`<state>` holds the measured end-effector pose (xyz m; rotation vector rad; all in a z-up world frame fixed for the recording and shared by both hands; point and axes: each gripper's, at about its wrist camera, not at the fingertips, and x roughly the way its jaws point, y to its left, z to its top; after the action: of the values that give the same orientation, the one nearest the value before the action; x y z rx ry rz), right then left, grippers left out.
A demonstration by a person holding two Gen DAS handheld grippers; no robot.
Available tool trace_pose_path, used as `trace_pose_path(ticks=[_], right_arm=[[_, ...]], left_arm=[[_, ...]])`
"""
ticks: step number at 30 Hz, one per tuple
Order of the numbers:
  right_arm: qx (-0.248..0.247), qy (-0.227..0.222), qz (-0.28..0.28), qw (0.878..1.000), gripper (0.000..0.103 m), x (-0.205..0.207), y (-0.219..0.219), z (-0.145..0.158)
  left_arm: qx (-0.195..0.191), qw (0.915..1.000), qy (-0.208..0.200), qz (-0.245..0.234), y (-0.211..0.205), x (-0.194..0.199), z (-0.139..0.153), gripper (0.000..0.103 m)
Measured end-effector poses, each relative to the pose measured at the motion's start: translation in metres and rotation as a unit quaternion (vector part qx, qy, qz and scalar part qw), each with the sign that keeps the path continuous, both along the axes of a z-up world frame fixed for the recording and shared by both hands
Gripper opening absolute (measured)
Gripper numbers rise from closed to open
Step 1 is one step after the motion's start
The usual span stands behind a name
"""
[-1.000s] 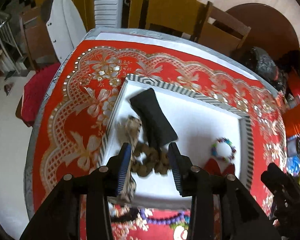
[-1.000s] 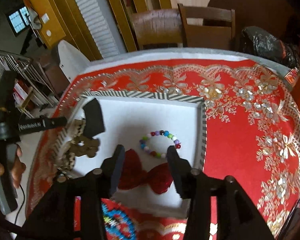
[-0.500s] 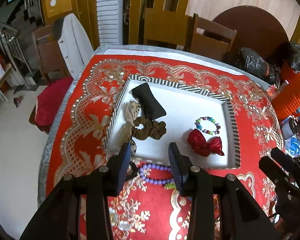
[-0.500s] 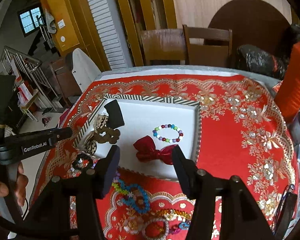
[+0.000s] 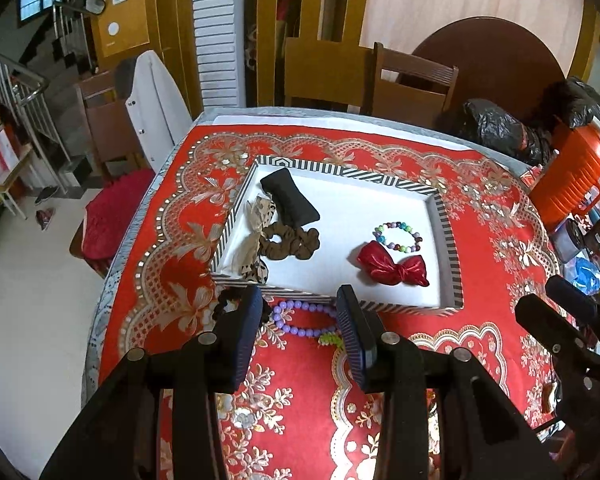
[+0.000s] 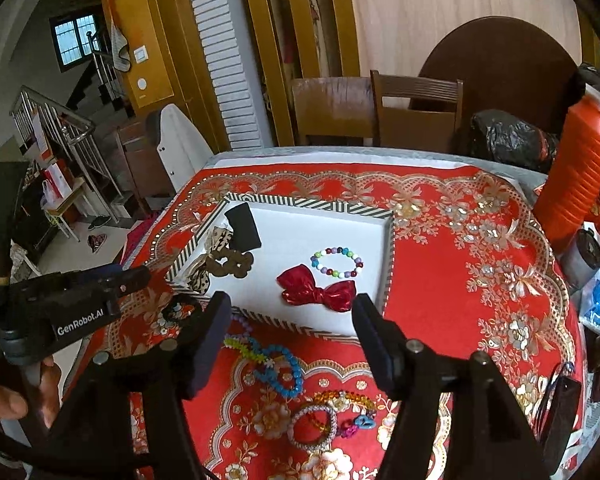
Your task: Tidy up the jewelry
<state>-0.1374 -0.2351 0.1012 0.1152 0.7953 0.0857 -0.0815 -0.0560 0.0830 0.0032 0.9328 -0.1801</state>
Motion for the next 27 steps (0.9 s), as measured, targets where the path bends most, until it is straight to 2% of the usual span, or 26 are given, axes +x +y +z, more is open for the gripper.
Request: trace_pose_path(ticks=[10, 27], right_arm=[[-0.005, 0.002, -0.001, 1.0, 0.067, -0.0077, -0.0021, -0.0024], [-0.003, 0.009, -0.002, 1.0, 0.068, -0.0028, -0.003, -0.0062]], left_arm=[[0.008, 1.0, -0.004, -0.002, -0.0033, -0.0098, -0.0009, 0.025], [0.004, 0.9999, 0.012, 0.0, 0.0004, -0.0066, -0.007, 0.025]])
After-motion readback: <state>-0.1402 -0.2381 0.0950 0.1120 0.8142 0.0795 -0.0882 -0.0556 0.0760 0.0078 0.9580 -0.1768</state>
